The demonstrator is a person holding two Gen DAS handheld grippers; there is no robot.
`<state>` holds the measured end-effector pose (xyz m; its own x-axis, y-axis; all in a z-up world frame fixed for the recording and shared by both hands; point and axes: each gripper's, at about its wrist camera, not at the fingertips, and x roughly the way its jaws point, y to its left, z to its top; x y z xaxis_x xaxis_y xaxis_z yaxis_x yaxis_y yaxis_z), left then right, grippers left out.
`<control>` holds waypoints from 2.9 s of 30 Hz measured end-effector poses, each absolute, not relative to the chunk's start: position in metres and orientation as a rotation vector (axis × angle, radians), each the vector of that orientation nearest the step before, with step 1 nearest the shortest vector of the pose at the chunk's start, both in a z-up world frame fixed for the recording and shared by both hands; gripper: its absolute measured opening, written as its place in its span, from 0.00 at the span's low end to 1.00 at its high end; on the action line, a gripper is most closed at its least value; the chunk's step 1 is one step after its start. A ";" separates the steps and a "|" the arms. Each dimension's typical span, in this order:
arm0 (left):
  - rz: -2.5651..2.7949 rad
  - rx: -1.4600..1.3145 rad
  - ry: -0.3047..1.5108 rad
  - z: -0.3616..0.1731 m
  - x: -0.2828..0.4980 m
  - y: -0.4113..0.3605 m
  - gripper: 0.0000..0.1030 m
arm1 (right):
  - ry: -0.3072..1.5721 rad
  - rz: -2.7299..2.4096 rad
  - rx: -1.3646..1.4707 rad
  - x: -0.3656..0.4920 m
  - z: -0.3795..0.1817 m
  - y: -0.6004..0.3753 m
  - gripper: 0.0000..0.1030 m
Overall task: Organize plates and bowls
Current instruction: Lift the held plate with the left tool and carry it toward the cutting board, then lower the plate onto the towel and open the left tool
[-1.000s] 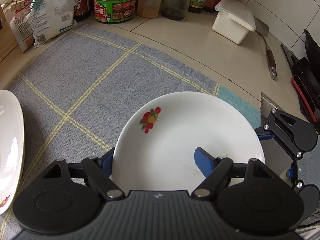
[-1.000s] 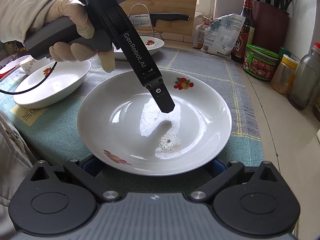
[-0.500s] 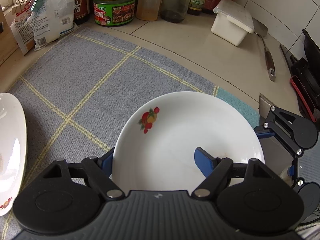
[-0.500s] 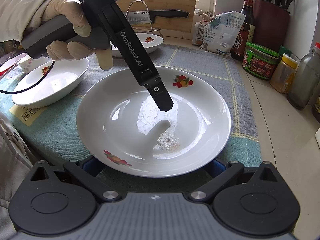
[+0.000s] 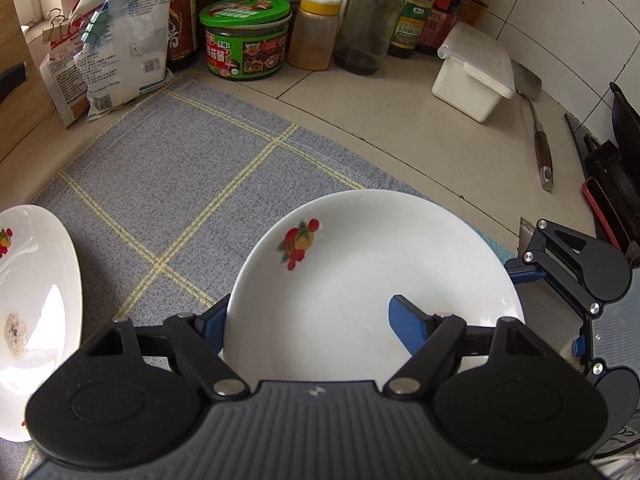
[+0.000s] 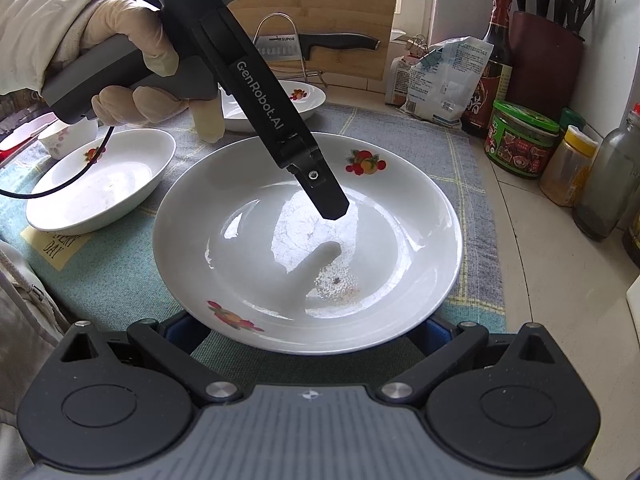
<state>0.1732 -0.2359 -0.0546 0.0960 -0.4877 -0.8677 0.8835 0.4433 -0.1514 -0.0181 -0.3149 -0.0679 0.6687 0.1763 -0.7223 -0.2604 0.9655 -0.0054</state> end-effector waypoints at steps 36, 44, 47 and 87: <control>-1.041 0.454 0.997 -0.070 0.244 -0.269 0.77 | 0.806 0.248 -0.154 0.063 -0.071 -0.352 1.00; -1.040 0.451 0.982 -0.073 0.259 -0.281 0.77 | 0.805 0.236 -0.142 0.079 -0.073 -0.364 1.00; -1.038 0.448 0.983 -0.076 0.266 -0.286 0.77 | 0.807 0.226 -0.135 0.086 -0.075 -0.369 1.00; -1.006 0.465 0.877 -0.057 0.264 -0.279 0.84 | 0.811 0.115 -0.058 0.087 -0.077 -0.382 1.00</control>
<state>0.2642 -0.2792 -0.0571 0.2477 -0.5310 -0.8103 0.8753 0.4812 -0.0478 0.0872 -0.3819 -0.0770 0.6826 0.0803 -0.7263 -0.1248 0.9922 -0.0076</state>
